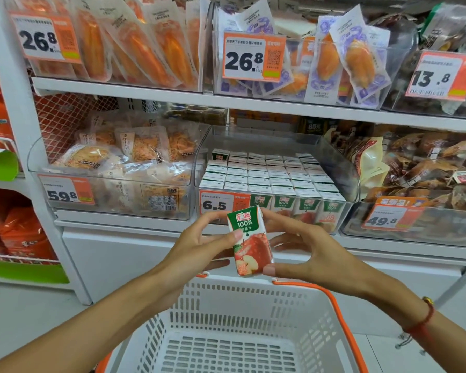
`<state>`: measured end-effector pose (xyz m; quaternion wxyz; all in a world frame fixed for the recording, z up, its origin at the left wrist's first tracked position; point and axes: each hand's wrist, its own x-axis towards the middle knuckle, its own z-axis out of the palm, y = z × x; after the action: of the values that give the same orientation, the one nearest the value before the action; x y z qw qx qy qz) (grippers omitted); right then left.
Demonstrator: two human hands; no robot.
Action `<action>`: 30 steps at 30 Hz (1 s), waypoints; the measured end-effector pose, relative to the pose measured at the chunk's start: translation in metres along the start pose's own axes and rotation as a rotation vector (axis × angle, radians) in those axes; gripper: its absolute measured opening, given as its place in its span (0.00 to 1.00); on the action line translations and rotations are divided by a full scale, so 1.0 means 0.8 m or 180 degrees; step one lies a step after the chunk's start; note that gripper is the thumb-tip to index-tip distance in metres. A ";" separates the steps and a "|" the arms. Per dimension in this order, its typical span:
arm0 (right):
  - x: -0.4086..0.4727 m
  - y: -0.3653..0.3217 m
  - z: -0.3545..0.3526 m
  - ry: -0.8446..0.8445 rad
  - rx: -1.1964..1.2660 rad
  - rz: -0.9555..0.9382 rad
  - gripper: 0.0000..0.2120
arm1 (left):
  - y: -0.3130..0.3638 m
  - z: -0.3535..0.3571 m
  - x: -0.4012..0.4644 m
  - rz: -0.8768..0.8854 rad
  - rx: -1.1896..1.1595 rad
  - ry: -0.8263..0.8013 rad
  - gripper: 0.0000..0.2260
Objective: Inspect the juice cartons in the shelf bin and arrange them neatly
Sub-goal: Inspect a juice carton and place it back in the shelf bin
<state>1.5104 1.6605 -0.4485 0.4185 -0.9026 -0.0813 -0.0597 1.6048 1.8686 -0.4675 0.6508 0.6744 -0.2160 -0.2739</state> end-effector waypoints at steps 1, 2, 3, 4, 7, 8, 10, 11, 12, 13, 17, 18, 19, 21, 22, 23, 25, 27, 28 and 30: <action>0.000 -0.001 0.000 0.0016 0.0017 0.0051 0.39 | 0.000 0.000 0.001 -0.0164 -0.0093 -0.0001 0.19; 0.001 -0.001 0.002 0.0070 0.0032 0.0094 0.36 | -0.001 0.000 0.002 -0.0337 -0.0201 -0.0001 0.19; 0.002 -0.001 0.005 0.0145 0.0073 0.0144 0.33 | 0.000 -0.001 0.003 -0.0517 -0.0309 -0.0018 0.21; 0.003 -0.002 0.008 0.0222 0.0134 0.0200 0.30 | 0.000 -0.001 0.003 -0.0696 -0.0397 -0.0059 0.22; 0.008 -0.003 0.016 0.0351 0.0440 0.0485 0.22 | -0.001 -0.001 0.002 -0.1155 -0.0478 -0.0227 0.27; 0.009 -0.004 0.017 0.0334 0.0615 0.0708 0.23 | -0.002 -0.001 0.003 -0.1245 -0.0485 -0.0246 0.28; 0.010 -0.006 0.016 0.0234 0.0890 0.1146 0.24 | -0.004 -0.001 0.005 -0.1350 -0.0475 -0.0231 0.32; 0.011 -0.006 0.016 0.0193 0.0987 0.1265 0.23 | -0.004 0.000 0.006 -0.1385 -0.0457 -0.0224 0.33; 0.011 -0.005 0.015 0.0168 0.1063 0.1336 0.23 | -0.005 0.000 0.007 -0.1410 -0.0439 -0.0223 0.34; 0.011 -0.004 0.015 0.0146 0.1106 0.1380 0.23 | -0.005 0.001 0.008 -0.1431 -0.0426 -0.0229 0.35; 0.011 0.000 0.012 -0.0019 0.1068 0.1495 0.25 | -0.006 0.001 0.008 -0.1413 -0.0412 -0.0241 0.31; 0.010 0.000 0.011 -0.0081 0.1104 0.1511 0.25 | -0.007 0.002 0.007 -0.1372 -0.0408 -0.0222 0.29; 0.010 0.001 0.010 -0.0150 0.1189 0.1498 0.24 | -0.007 0.002 0.006 -0.1294 -0.0398 -0.0181 0.27; 0.008 0.002 0.007 -0.0287 0.1426 0.1381 0.21 | -0.008 0.004 0.007 -0.0993 -0.0312 -0.0043 0.24; 0.007 0.002 0.006 -0.0327 0.1513 0.1314 0.19 | -0.008 0.004 0.007 -0.0767 -0.0225 0.0045 0.22; 0.006 0.003 0.006 -0.0318 0.1552 0.1258 0.21 | -0.006 0.005 0.007 -0.0506 -0.0121 0.0146 0.21; 0.007 0.007 0.009 -0.0109 0.1464 0.1144 0.26 | -0.003 0.005 0.006 0.0046 0.0124 0.0319 0.23; 0.010 0.009 0.013 0.0175 0.1300 0.1009 0.29 | 0.000 0.006 0.005 0.0489 0.0298 0.0361 0.25; 0.010 0.009 0.015 0.0267 0.1256 0.0939 0.29 | 0.001 0.006 0.004 0.0653 0.0381 0.0333 0.24; 0.010 0.008 0.018 0.0364 0.1127 0.0753 0.28 | 0.003 0.006 0.001 0.0885 0.0639 0.0239 0.23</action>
<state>1.5201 1.6685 -0.4612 0.5785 -0.8134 0.0399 -0.0461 1.6023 1.8640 -0.4653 0.6194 0.7094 -0.3090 -0.1330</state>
